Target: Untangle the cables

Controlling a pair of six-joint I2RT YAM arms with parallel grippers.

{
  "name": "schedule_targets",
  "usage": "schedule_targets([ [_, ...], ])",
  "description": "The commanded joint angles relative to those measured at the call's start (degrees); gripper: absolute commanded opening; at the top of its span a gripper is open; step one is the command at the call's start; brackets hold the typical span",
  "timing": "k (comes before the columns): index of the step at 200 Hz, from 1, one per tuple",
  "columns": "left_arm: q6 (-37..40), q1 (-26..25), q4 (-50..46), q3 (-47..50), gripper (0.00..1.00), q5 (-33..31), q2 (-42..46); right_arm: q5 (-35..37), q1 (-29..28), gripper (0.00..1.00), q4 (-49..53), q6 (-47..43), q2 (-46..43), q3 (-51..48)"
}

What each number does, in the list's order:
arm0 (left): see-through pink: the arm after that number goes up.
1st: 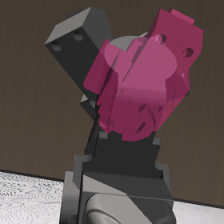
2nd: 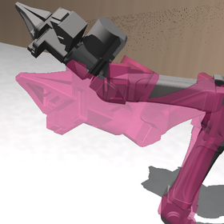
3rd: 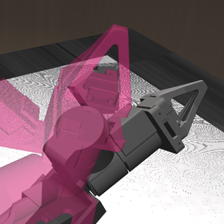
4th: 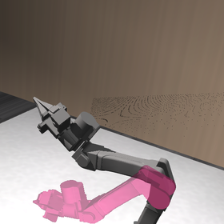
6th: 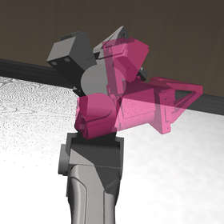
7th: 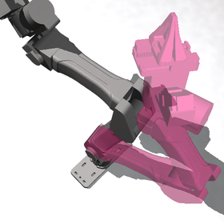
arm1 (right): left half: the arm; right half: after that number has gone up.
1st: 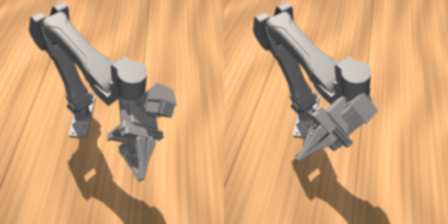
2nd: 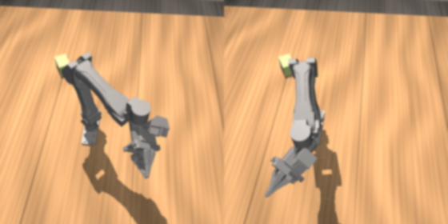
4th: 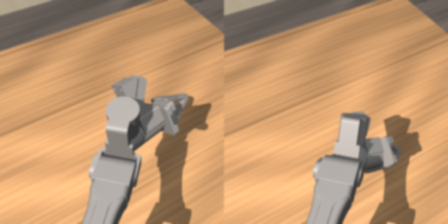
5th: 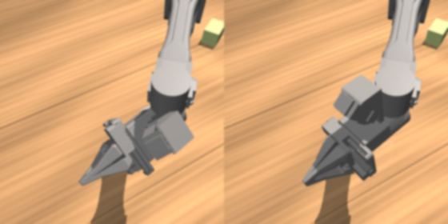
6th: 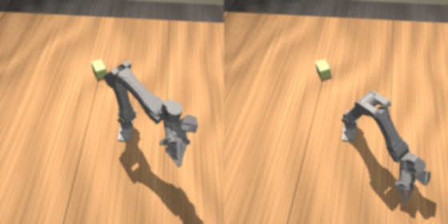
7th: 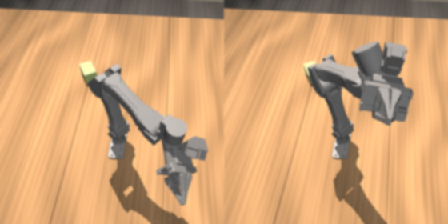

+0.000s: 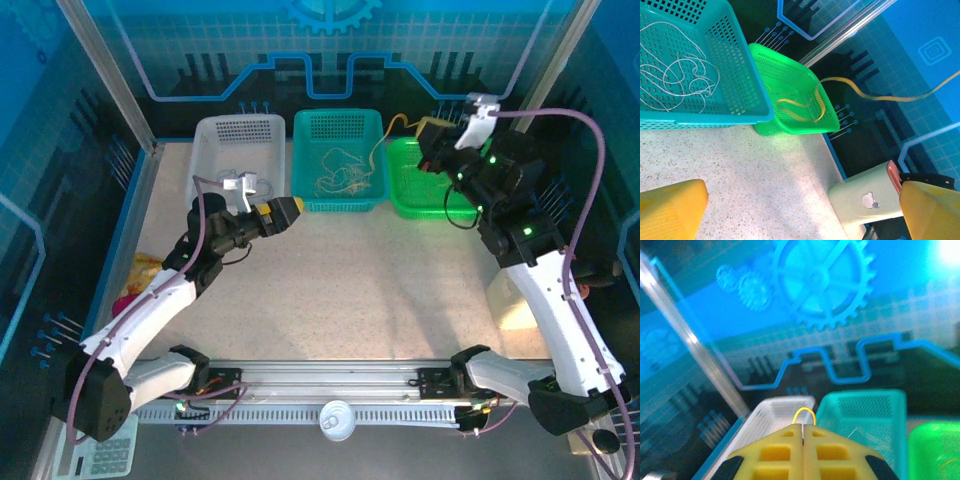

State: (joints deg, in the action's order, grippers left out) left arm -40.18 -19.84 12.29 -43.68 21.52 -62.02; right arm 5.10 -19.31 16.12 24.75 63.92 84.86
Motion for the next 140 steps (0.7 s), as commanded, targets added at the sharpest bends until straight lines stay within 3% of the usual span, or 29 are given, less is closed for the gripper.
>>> schedule_targets([
  [1, 0.9, -0.6, -0.8, -0.1, 0.99, 0.4, 1.9, 5.6, 3.6, 0.00, -3.8, -4.3, 1.5, 2.7],
  [62, 2.0, -0.6, -3.5, -1.4, 0.99, 0.2, 3.4, 7.6, 13.2, 0.00, -7.9, -4.2, 7.0, 4.7],
  [140, 1.6, -0.7, -4.6, -2.8, 0.99, 0.6, 5.4, 4.6, 14.7, 0.00, -8.4, -4.8, 22.3, 5.3],
])
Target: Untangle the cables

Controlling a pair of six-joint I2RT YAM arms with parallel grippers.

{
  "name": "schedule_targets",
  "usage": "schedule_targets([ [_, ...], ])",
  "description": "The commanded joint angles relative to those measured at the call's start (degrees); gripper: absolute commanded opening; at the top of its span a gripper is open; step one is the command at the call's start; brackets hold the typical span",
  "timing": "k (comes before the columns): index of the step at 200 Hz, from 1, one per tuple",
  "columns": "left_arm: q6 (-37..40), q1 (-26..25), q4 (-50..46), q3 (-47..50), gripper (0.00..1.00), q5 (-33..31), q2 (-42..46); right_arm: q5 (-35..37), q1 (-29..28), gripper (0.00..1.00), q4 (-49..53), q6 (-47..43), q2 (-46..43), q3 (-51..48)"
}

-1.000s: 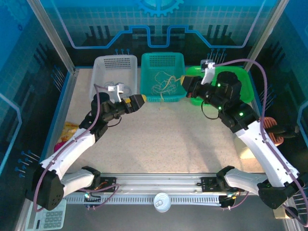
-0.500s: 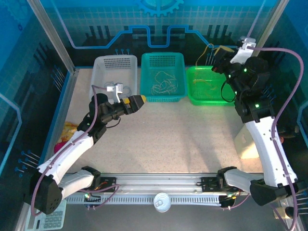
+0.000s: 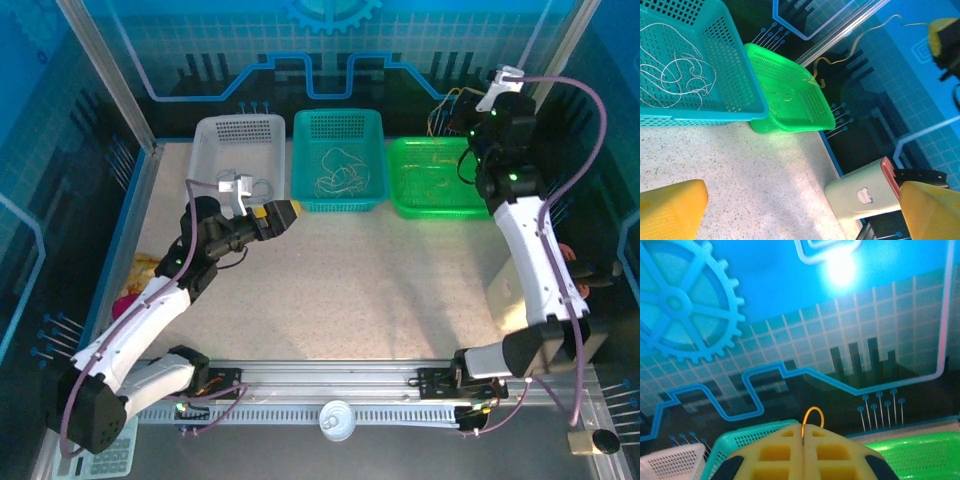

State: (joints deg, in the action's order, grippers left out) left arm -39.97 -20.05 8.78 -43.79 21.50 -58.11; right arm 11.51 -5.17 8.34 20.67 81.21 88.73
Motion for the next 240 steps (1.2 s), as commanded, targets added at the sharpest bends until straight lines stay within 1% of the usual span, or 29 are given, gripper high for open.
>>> schedule_targets([
  [1, 1.4, -0.5, -1.2, -2.7, 0.99, 0.7, 1.5, -1.8, 0.5, 0.00, -0.6, -0.7, 5.3, 1.4],
  [27, 1.7, -0.6, -3.0, -4.5, 0.99, 1.1, 1.2, -1.8, -0.5, 0.00, 0.6, -0.5, 10.1, -0.4],
  [60, 1.7, -0.8, -4.1, -4.9, 0.99, 0.6, 2.0, -1.2, -0.5, 0.00, 0.8, -0.4, 12.7, -4.2],
  [74, 1.5, -0.9, -4.1, -4.6, 0.99, 0.4, 2.4, -1.2, -0.5, 0.08, 1.5, -1.0, 13.4, -4.8],
  [82, 1.3, -1.0, -4.1, -4.5, 0.99, 0.2, 2.6, -1.0, -0.3, 0.14, 2.0, -1.2, 13.7, -4.9],
  [90, 1.2, -1.1, -4.1, -4.4, 0.99, 0.1, 2.8, -1.1, -0.1, 0.26, 2.7, -1.4, 14.1, -4.7],
  [104, 1.3, -1.3, -4.3, -4.4, 0.99, -0.2, 3.1, -1.8, 0.4, 0.55, 4.3, -1.4, 14.4, -3.8],
  [119, 1.5, -1.5, -4.8, -4.5, 0.99, -0.4, 3.3, -2.0, 0.7, 0.79, 5.2, -1.9, 13.6, -3.1],
  [139, 1.8, -1.5, -5.6, -4.9, 0.99, -0.8, 3.4, -2.1, 0.8, 1.00, 5.6, -2.4, 11.1, -2.4],
  [177, 2.8, -1.6, -6.7, -4.8, 0.99, -2.0, 4.1, -5.7, 0.8, 1.00, 7.5, -1.4, 6.6, 1.4],
  [193, 3.6, -1.6, -7.4, -4.8, 0.99, -3.1, 4.4, -8.2, 0.8, 1.00, 7.0, -0.2, 3.5, 1.0],
  [213, 5.3, -1.5, -8.8, -4.7, 0.99, -5.8, 5.0, -11.9, 0.2, 1.00, 4.3, 1.2, -1.8, -3.3],
  [231, 7.5, -1.6, -9.7, -4.4, 0.99, -9.5, 6.0, -14.6, -1.2, 1.00, -0.1, 0.6, -7.7, -10.9],
  [240, 8.7, -1.6, -10.4, -4.1, 0.99, -11.9, 6.7, -14.5, -2.3, 1.00, -2.2, -0.3, -10.7, -15.2],
])
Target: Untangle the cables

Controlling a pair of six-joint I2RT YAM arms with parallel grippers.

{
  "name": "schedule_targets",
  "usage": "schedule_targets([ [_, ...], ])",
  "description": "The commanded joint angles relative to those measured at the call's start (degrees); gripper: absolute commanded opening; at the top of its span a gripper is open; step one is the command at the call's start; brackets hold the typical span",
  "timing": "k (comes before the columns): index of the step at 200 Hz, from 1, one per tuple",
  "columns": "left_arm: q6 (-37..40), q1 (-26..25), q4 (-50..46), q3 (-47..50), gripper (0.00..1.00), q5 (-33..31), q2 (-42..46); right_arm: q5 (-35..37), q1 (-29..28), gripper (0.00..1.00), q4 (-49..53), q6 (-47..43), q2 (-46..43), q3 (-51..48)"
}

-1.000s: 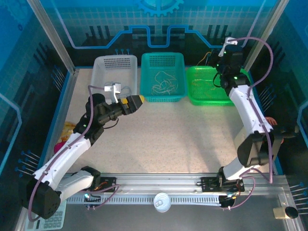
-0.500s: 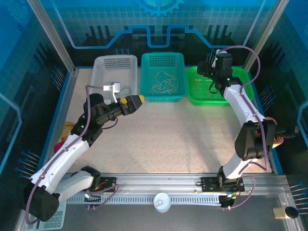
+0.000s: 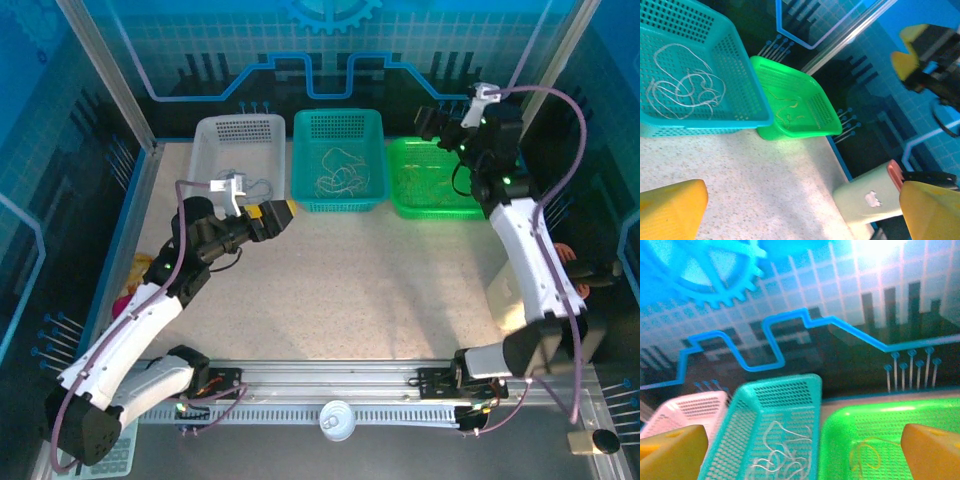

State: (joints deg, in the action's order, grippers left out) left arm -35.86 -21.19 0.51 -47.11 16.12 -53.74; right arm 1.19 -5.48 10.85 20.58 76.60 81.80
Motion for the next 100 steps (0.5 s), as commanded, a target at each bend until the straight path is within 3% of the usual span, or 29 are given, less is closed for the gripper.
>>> schedule_targets([
  [1, 4.7, -0.4, -2.1, -0.7, 0.99, -6.8, 2.4, -4.2, -2.1, 1.00, -5.1, -0.4, -6.4, -8.7],
  [55, 16.1, -0.4, 1.0, 7.3, 0.99, -26.7, 9.0, 2.2, -7.5, 1.00, -11.2, -7.0, -18.7, -32.4],
  [80, 25.0, 0.2, 8.2, 13.8, 0.99, -39.6, 12.2, 9.7, -7.4, 1.00, -17.7, -8.4, -18.1, -42.5],
  [100, 32.7, 3.5, 15.9, 18.9, 1.00, -42.4, 11.9, 16.8, -7.7, 1.00, -20.2, -11.4, -15.4, -46.4],
])
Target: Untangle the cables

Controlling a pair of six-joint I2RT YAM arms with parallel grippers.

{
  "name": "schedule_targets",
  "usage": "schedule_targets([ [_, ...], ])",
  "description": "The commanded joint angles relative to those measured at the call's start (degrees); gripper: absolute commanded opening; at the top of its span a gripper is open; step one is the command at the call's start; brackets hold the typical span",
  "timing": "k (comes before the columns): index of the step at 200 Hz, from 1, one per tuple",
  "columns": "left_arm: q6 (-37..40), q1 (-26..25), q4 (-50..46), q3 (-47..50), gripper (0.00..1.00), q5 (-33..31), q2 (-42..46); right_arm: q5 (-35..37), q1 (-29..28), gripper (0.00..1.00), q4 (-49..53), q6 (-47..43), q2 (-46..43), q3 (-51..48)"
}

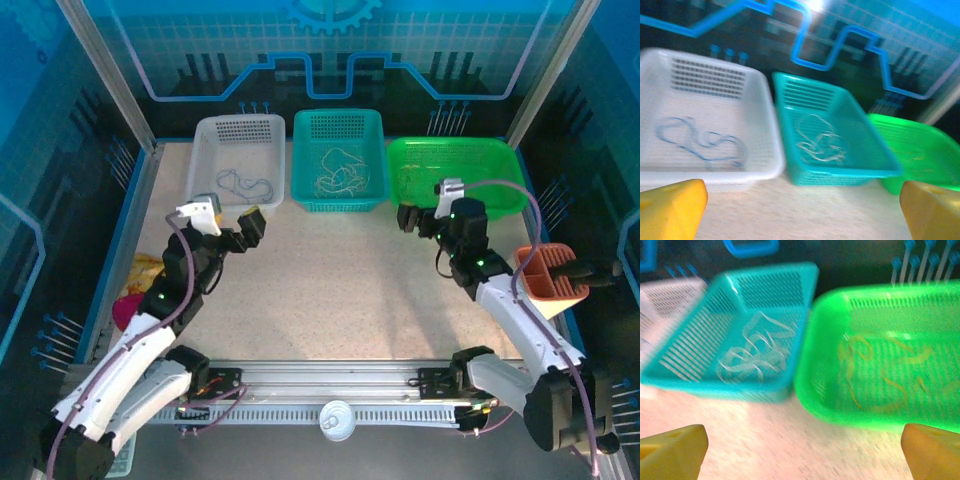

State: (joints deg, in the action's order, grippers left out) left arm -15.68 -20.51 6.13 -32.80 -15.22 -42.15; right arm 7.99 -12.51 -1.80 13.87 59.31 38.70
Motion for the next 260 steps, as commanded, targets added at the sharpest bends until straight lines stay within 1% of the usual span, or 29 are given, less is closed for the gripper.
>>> schedule_targets([
  [1, 12.8, 3.0, 10.5, 4.8, 0.99, -11.0, 0.3, 10.3, -0.6, 1.00, -7.7, -4.8, 2.1, -3.4],
  [11, 13.8, 5.9, 12.8, 6.4, 0.99, -10.5, -0.9, 12.9, -0.7, 1.00, -10.3, -5.3, 3.5, -5.2],
  [35, 10.1, 13.6, 15.1, 7.7, 0.99, -8.9, -6.0, 16.9, -0.7, 1.00, -17.3, -8.2, 6.9, -8.4],
  [41, 10.2, 15.3, 16.5, 8.1, 0.99, -7.7, -7.8, 18.1, -0.7, 1.00, -18.2, -8.9, 7.8, -8.8],
  [48, 10.4, 16.6, 18.2, 8.6, 1.00, -7.9, -10.1, 19.6, -0.7, 1.00, -19.2, -9.2, 8.8, -9.3],
  [70, 15.7, 18.8, 26.3, 10.0, 0.99, -9.4, -17.4, 23.1, -0.7, 1.00, -26.7, -11.3, 12.9, -12.1],
  [87, 19.9, 19.9, 31.8, 11.0, 1.00, -8.7, -23.1, 24.5, -0.6, 1.00, -33.5, -12.9, 17.4, -14.0],
  [95, 20.7, 20.2, 34.8, 11.8, 0.99, -8.6, -25.6, 25.0, -0.6, 1.00, -37.7, -14.3, 19.7, -14.6],
  [99, 20.9, 20.5, 36.9, 12.0, 0.99, -8.7, -26.6, 25.6, -0.9, 1.00, -37.7, -14.7, 20.2, -14.3],
  [105, 20.5, 20.5, 38.0, 12.0, 0.99, -7.4, -27.4, 24.5, -1.1, 1.00, -38.7, -15.8, 20.9, -14.1],
  [115, 19.6, 20.8, 41.1, 12.1, 0.99, -4.7, -29.6, 23.2, -1.1, 1.00, -44.1, -17.4, 23.2, -14.5],
  [122, 19.3, 20.9, 42.2, 11.5, 0.99, -3.4, -31.4, 22.6, -1.1, 1.00, -45.8, -18.2, 25.0, -14.4],
  [129, 19.6, 20.5, 39.5, 10.3, 0.99, -2.3, -31.5, 22.1, -1.1, 1.00, -45.6, -18.2, 26.7, -13.9],
  [134, 19.1, 20.5, 38.5, 9.9, 0.99, -1.0, -31.4, 22.2, -1.2, 1.00, -48.5, -19.2, 27.7, -14.1],
  [147, 19.5, 20.5, 40.3, 10.1, 0.99, 0.5, -32.0, 20.6, -0.6, 1.00, -45.1, -17.6, 26.5, -13.8],
  [174, 15.5, 20.5, 36.1, 10.7, 0.99, 1.9, -29.6, 15.7, 1.4, 1.00, -51.4, -16.9, 25.5, -18.0],
  [185, 14.7, 20.5, 36.9, 11.8, 0.99, 2.5, -28.9, 14.3, 1.9, 1.00, -54.9, -16.6, 25.3, -20.1],
  [193, 14.8, 20.5, 37.2, 11.5, 0.99, 2.8, -29.2, 11.7, 2.6, 1.00, -57.2, -16.5, 25.5, -21.4],
  [201, 15.4, 20.5, 36.5, 10.6, 0.99, 3.3, -29.8, 7.4, 3.8, 1.00, -59.4, -16.2, 26.8, -22.6],
  [206, 15.7, 20.5, 36.1, 10.1, 0.99, 3.8, -30.1, 4.8, 4.4, 1.00, -62.9, -16.7, 29.0, -23.2],
  [213, 15.8, 20.5, 35.3, 9.8, 0.99, 4.3, -30.3, 4.0, 4.6, 1.00, -67.8, -17.7, 30.9, -23.6],
  [217, 15.8, 20.5, 35.4, 9.9, 0.99, 4.6, -30.2, 3.6, 4.6, 1.00, -66.7, -17.6, 30.2, -23.4],
  [230, 15.3, 20.5, 35.9, 11.0, 0.99, 4.5, -29.3, 0.4, 5.4, 1.00, -58.4, -17.1, 28.0, -21.4],
  [245, 12.9, 20.5, 35.9, 13.5, 0.99, 4.0, -28.4, -1.0, 5.8, 1.00, -57.3, -17.4, 28.5, -20.3],
  [251, 12.2, 20.5, 37.9, 15.1, 0.99, 4.1, -28.8, -1.0, 5.9, 1.00, -55.9, -17.2, 28.2, -19.9],
  [260, 11.9, 20.4, 44.5, 17.9, 0.99, 4.6, -31.0, -1.2, 6.1, 1.00, -56.0, -17.0, 28.5, -19.7],
])
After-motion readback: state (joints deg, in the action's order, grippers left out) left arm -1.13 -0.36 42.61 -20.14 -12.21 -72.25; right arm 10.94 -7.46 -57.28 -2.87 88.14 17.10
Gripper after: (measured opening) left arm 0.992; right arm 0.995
